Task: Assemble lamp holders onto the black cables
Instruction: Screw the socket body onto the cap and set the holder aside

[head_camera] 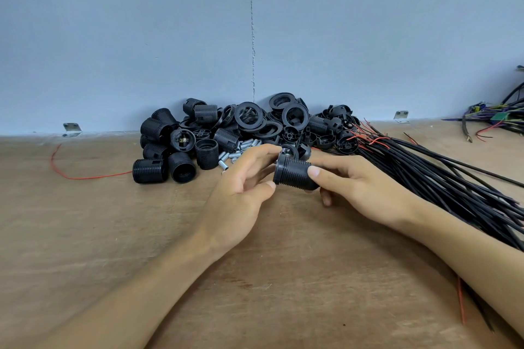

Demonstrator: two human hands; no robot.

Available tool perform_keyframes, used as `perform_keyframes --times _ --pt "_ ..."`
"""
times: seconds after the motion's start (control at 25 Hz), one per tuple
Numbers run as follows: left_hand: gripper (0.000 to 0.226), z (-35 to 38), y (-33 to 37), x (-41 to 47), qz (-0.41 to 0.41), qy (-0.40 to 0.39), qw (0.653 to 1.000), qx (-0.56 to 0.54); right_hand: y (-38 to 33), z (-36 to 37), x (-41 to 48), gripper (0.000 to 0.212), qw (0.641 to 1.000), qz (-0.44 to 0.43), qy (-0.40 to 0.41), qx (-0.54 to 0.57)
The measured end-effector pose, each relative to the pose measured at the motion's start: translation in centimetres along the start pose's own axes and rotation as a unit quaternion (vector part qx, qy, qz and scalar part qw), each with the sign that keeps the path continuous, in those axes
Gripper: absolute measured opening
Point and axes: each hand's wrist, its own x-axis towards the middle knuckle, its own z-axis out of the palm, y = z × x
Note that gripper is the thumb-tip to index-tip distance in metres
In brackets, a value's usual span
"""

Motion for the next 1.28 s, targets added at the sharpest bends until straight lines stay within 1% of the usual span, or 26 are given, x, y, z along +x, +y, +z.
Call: perform_keyframes --times 0.16,0.24,0.36,0.44,0.52,0.64,0.76,0.92,1.0,1.12,1.2,1.28 --pt "0.057 0.1 -0.3 -0.2 0.015 0.03 0.999 0.03 0.2 -0.1 0.1 0.034 0.999 0.016 0.008 0.046" --pt "0.05 0.2 -0.2 -0.3 0.031 0.043 0.998 0.04 0.3 0.0 0.2 0.035 0.997 0.027 0.02 0.073" --pt "0.032 0.3 0.1 -0.6 0.061 0.064 0.993 0.084 0.4 0.0 0.4 0.035 0.99 0.039 0.05 0.125" --pt "0.029 0.4 0.4 -0.8 0.072 0.068 0.989 0.106 0.3 0.0 0.4 0.034 0.988 0.043 0.054 0.142" --pt "0.031 0.4 0.5 -0.8 0.074 0.073 0.99 0.098 0.3 0.1 0.4 0.033 0.987 0.043 0.051 0.148" --pt "0.035 0.6 0.5 -0.6 0.067 0.081 0.992 0.066 0.2 0.1 0.3 0.032 0.989 0.038 0.043 0.138" --pt "0.042 0.8 0.4 -0.5 0.038 0.075 0.996 0.027 -0.3 0.1 0.0 0.032 0.994 0.026 0.023 0.102" --pt "0.038 0.5 0.0 -0.3 0.018 0.1 0.995 0.023 -0.8 0.4 -0.1 0.029 0.997 0.012 0.003 0.07" --pt "0.037 0.5 0.1 -0.2 0.016 0.11 0.993 0.042 -0.7 0.4 -0.1 0.028 0.999 0.009 0.013 0.05" --pt "0.04 0.4 -0.1 -0.1 0.011 0.125 0.99 0.066 -0.4 0.5 0.0 0.023 0.998 0.008 0.049 0.043" --pt "0.046 0.4 -0.1 -0.1 -0.004 0.128 0.99 0.063 -0.1 0.7 0.1 0.023 0.996 0.014 0.071 0.044" --pt "0.043 0.5 0.0 -0.1 -0.004 0.125 0.991 0.045 0.0 0.8 0.2 0.023 0.996 0.013 0.077 0.04"
